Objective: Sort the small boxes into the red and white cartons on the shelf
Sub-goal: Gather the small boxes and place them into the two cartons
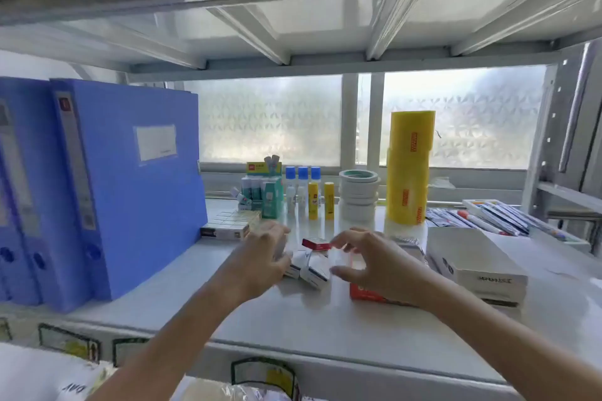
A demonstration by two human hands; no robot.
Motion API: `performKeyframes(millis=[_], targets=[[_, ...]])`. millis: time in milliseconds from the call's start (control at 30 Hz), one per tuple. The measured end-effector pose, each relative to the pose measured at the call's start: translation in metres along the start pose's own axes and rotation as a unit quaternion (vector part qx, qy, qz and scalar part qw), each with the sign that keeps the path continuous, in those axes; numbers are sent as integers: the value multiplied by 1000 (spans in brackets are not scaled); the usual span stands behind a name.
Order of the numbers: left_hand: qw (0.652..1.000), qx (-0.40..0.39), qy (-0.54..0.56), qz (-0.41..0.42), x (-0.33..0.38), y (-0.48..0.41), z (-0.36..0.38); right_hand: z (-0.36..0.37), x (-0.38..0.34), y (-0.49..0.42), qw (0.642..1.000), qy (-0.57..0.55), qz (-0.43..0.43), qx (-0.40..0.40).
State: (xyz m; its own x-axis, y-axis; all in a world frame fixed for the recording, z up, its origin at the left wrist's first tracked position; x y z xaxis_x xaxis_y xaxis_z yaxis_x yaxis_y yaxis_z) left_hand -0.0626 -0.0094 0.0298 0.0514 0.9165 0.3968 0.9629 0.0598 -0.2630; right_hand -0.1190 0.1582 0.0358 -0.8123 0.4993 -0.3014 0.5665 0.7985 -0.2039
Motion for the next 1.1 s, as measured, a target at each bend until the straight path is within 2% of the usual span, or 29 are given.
performKeyframes(millis=[133,267,333,500,600,733,833,900,967,1033,1100], targets=[[999,-1,-45,-3,-14,-16,-3,22,-6,-30,1000,8,-11,-26],[998,-26,-50,-16,-25,-22,-7,15,-3,-52,998,-57,6,1],[996,-52,-56,-35,-34,-20,-5,11,2,-63,996,-87,29,-16],[988,-129,-68,-58,-53,-23,18,17,6,-84,985,5,18,-174],[987,-138,-64,-45,-51,-29,26,23,7,-90,976,48,4,-211],[989,-127,-72,-31,-53,-32,24,18,10,-95,984,38,-26,-175],[987,-104,-102,-69,-63,-26,12,8,16,-91,991,11,-24,-130],[987,-24,-134,-82,-56,-24,-13,-13,25,-80,997,-1,-14,-74],[995,49,-80,-26,-23,-25,-34,-40,40,-63,999,-15,19,-37],[997,24,1,72,30,-34,-33,-61,62,-44,996,10,79,-32],[988,-82,35,127,81,-49,-1,-68,80,-27,990,34,135,-37]])
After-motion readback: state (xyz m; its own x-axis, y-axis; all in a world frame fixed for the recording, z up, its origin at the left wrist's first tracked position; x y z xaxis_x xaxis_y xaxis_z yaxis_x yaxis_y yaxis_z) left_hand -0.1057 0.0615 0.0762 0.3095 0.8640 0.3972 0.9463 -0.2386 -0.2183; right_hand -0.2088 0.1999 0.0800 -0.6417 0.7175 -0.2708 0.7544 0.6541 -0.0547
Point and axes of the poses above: each hand's wrist, its own y-axis away from the middle knuckle, its own z-axis out of the palm, x = y × z, the point moved 7 cm from there along -y, towards the middle knuckle, and after that the axes turned 11 degrees about -x, right-handed, at the moved point
